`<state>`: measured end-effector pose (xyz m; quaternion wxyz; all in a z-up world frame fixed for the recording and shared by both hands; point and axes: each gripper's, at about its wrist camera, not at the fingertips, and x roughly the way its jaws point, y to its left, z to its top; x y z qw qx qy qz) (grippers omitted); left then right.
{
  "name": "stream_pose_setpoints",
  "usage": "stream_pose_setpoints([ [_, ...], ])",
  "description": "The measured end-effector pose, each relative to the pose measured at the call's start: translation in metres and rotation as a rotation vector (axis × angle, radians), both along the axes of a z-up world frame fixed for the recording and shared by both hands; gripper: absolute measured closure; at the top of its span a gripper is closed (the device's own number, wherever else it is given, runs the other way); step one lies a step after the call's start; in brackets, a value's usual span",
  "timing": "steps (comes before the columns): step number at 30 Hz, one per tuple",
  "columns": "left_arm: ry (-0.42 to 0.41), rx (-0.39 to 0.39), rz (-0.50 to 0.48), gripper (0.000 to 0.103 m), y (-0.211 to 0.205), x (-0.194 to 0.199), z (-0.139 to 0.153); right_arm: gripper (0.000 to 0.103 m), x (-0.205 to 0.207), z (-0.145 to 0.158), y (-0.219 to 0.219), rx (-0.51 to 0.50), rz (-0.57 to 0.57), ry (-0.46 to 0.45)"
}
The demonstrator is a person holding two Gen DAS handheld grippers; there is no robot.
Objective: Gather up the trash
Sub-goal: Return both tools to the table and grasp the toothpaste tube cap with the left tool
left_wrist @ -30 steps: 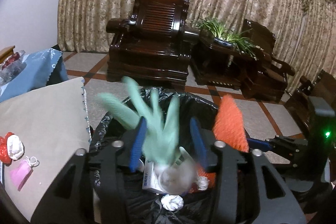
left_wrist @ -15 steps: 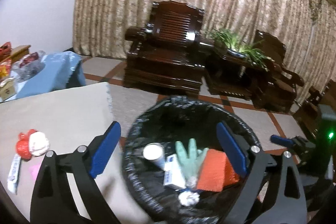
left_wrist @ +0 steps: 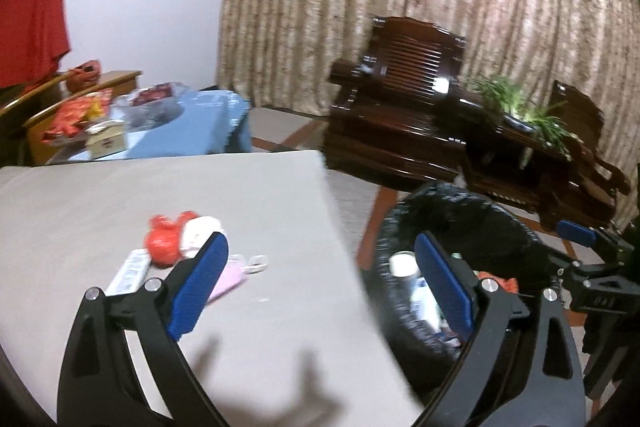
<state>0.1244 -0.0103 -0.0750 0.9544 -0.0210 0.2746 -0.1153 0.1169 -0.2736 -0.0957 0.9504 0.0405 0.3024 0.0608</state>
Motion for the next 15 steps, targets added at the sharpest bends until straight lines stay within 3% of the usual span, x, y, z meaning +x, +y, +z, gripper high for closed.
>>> stream_pose_setpoints([
  [15,0.012,0.04,0.206,0.011,0.103,-0.014,-0.007,0.006,0.027,-0.001,0.104,-0.001,0.177,0.001],
])
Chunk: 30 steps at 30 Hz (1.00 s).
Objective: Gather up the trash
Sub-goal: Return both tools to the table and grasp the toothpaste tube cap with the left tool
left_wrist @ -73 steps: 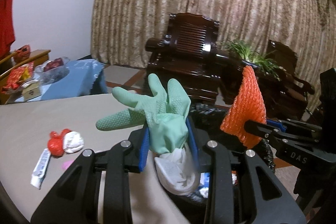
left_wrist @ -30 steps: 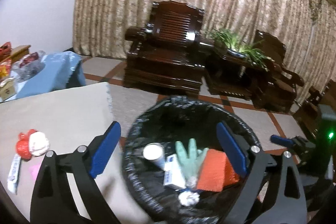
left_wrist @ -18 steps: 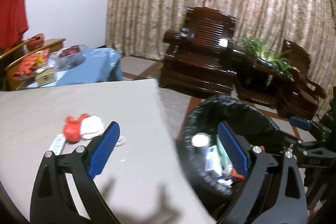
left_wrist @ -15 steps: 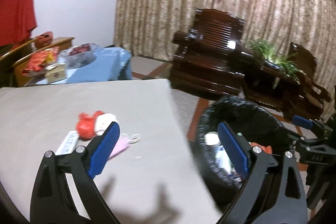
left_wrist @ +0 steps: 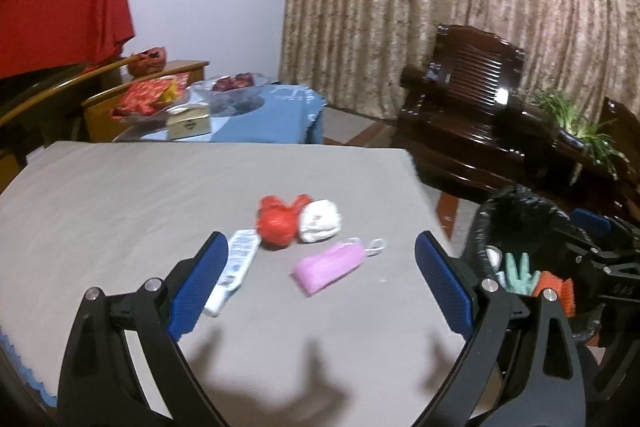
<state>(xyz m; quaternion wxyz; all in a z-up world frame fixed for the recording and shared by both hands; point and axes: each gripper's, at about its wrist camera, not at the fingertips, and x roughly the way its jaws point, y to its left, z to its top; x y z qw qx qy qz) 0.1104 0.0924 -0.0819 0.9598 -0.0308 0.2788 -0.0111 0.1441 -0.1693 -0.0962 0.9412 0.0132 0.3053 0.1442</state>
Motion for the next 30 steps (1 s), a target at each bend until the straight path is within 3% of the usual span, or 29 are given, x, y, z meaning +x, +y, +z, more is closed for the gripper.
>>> stream_pose_setpoints([
  [14,0.084,0.023,0.134,0.011,0.077,0.021,-0.044,0.006,0.048,-0.044,0.084,-0.028,0.094,0.079],
  [22,0.168,0.016,0.156,0.011,0.097,0.045,-0.085,0.006,0.074,-0.074,0.105,-0.051,0.098,0.131],
  [30,0.244,-0.007,0.132,0.014,0.104,0.068,-0.116,0.006,0.088,-0.086,0.108,-0.057,0.093,0.156],
])
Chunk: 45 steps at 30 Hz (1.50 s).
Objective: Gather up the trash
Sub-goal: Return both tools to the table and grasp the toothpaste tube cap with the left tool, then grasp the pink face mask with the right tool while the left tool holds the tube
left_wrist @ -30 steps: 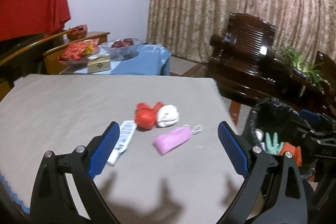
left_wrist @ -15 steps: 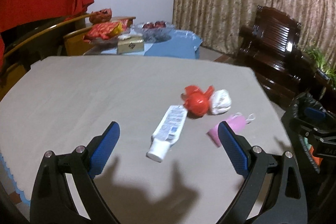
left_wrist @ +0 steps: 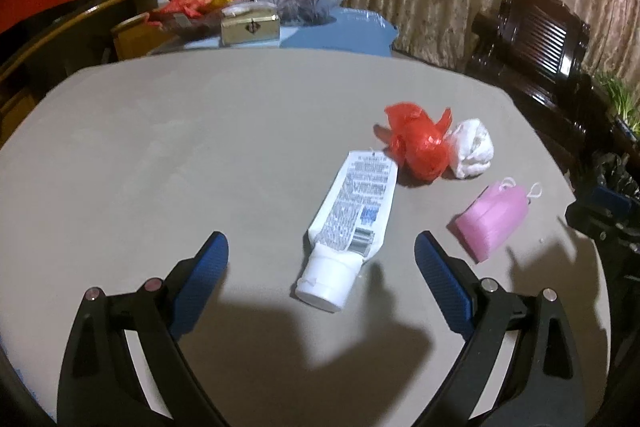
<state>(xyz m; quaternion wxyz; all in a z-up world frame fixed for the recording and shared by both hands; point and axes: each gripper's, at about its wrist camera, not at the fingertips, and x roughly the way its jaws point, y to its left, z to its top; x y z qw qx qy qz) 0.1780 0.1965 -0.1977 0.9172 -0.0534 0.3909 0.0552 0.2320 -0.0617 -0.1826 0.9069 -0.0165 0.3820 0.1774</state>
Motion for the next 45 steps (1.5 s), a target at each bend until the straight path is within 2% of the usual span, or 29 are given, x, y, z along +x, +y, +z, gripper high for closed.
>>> stream_pose_setpoints([
  [1,0.009,-0.004,-0.004,0.021,0.0,0.001,-0.003,0.006,0.001,-0.001,0.0,-0.001,0.001,0.003],
  [9,0.073,-0.06,-0.021,0.042,0.004,0.01,-0.021,0.006,0.007,-0.008,0.008,-0.009,0.013,0.017],
  [11,0.072,-0.063,-0.03,0.053,0.001,0.011,-0.019,0.006,0.009,-0.009,0.011,-0.009,0.016,0.019],
  [12,0.072,-0.064,-0.039,0.065,-0.001,0.012,-0.019,0.006,0.01,-0.01,0.012,-0.01,0.017,0.019],
  [16,0.054,-0.095,-0.047,0.067,-0.003,0.011,-0.015,0.006,0.014,-0.011,0.017,-0.011,0.027,0.022],
  [25,-0.038,-0.085,-0.001,0.067,-0.003,-0.003,0.011,0.006,0.027,-0.022,0.031,-0.019,0.039,0.048],
  [37,-0.043,-0.048,0.022,0.067,0.004,0.0,0.018,0.008,0.04,-0.04,0.046,-0.029,0.063,0.108],
  [40,-0.038,-0.048,0.022,0.067,0.002,0.0,0.018,0.02,0.039,-0.038,0.048,-0.011,0.088,0.104],
  [41,-0.036,-0.049,0.022,0.067,0.001,0.0,0.017,0.027,0.038,-0.038,0.049,-0.008,0.099,0.102],
  [43,-0.034,-0.051,0.019,0.067,-0.002,0.0,0.017,0.045,0.036,-0.036,0.051,0.011,0.128,0.107],
  [44,-0.034,-0.05,0.016,0.067,-0.004,0.0,0.017,0.058,0.036,-0.035,0.052,0.025,0.144,0.117],
  [45,-0.036,-0.049,0.013,0.067,-0.005,0.0,0.019,0.065,0.036,-0.034,0.053,0.033,0.153,0.123],
])
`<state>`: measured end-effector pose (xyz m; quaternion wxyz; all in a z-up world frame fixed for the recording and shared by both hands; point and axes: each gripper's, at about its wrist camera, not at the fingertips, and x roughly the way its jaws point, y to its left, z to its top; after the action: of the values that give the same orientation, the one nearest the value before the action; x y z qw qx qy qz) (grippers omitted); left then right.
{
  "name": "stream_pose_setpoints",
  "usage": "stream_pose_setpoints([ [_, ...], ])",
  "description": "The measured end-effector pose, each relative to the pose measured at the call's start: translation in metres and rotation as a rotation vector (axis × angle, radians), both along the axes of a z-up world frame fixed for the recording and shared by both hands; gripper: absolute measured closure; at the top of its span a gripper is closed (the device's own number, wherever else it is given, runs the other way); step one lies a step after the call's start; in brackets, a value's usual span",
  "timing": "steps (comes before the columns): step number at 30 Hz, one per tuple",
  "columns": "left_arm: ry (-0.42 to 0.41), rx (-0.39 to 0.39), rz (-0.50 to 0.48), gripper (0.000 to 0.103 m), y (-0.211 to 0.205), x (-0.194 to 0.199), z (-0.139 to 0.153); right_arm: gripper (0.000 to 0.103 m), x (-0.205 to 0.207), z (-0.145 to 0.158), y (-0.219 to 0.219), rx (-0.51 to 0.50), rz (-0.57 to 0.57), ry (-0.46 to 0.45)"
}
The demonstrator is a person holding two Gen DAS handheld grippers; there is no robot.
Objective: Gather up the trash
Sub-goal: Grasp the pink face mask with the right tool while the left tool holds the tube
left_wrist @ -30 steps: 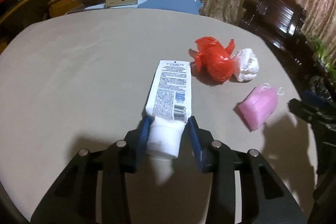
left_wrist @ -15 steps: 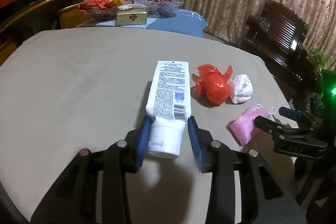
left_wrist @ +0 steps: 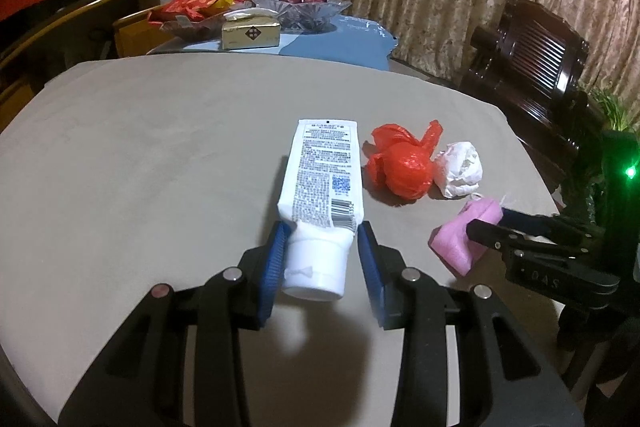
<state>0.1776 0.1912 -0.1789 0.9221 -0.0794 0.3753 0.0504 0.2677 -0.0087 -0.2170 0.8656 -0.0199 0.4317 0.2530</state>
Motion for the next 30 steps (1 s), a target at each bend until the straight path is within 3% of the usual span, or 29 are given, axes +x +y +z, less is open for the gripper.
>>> stream_pose_setpoints([
  [3,-0.006,0.001,-0.005,0.067,-0.004,-0.001,0.003,0.078,-0.003,0.004,0.0,0.019,0.014,0.006],
  [8,-0.018,0.01,-0.018,0.067,-0.013,-0.003,0.01,0.089,-0.008,0.013,-0.009,0.048,0.009,0.004],
  [30,-0.102,0.022,-0.077,0.067,-0.056,-0.019,0.063,0.098,-0.052,0.088,-0.054,0.106,-0.01,-0.146],
])
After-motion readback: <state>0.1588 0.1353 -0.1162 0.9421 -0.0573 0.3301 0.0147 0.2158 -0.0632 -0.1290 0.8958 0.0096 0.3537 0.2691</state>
